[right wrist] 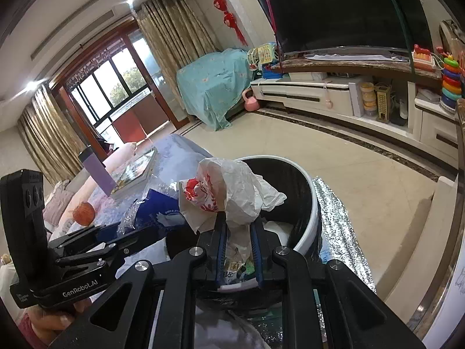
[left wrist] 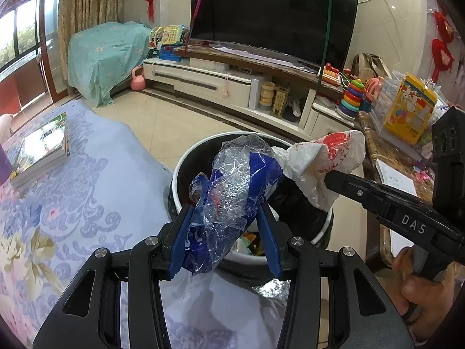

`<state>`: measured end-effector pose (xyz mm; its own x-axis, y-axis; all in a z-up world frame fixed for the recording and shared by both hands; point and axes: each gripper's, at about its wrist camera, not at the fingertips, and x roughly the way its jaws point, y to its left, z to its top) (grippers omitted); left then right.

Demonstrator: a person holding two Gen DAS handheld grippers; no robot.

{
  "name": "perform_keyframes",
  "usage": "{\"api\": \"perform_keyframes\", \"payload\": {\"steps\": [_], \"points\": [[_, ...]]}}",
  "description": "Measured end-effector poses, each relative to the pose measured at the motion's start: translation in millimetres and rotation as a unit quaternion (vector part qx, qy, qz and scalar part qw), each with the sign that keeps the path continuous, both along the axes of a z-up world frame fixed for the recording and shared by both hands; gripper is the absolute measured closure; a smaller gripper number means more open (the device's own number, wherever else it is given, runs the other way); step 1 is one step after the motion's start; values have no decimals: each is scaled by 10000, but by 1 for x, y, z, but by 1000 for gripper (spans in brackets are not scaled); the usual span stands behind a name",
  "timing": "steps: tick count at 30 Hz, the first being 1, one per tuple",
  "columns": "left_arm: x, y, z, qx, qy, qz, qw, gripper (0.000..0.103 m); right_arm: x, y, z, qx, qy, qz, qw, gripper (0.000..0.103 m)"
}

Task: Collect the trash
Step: 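Carry the blue bag with the left tool while the right tool carries the plastic bag over the bin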

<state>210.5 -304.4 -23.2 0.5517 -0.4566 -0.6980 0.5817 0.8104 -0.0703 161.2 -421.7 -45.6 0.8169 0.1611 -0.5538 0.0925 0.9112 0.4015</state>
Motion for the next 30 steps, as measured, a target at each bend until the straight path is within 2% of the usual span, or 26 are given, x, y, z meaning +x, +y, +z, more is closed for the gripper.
{"api": "perform_keyframes", "payload": {"steps": [30], "points": [[27,-25,-12,358,123,3,9993,58,34,-3,1,-337,409,110,9985,87]]}}
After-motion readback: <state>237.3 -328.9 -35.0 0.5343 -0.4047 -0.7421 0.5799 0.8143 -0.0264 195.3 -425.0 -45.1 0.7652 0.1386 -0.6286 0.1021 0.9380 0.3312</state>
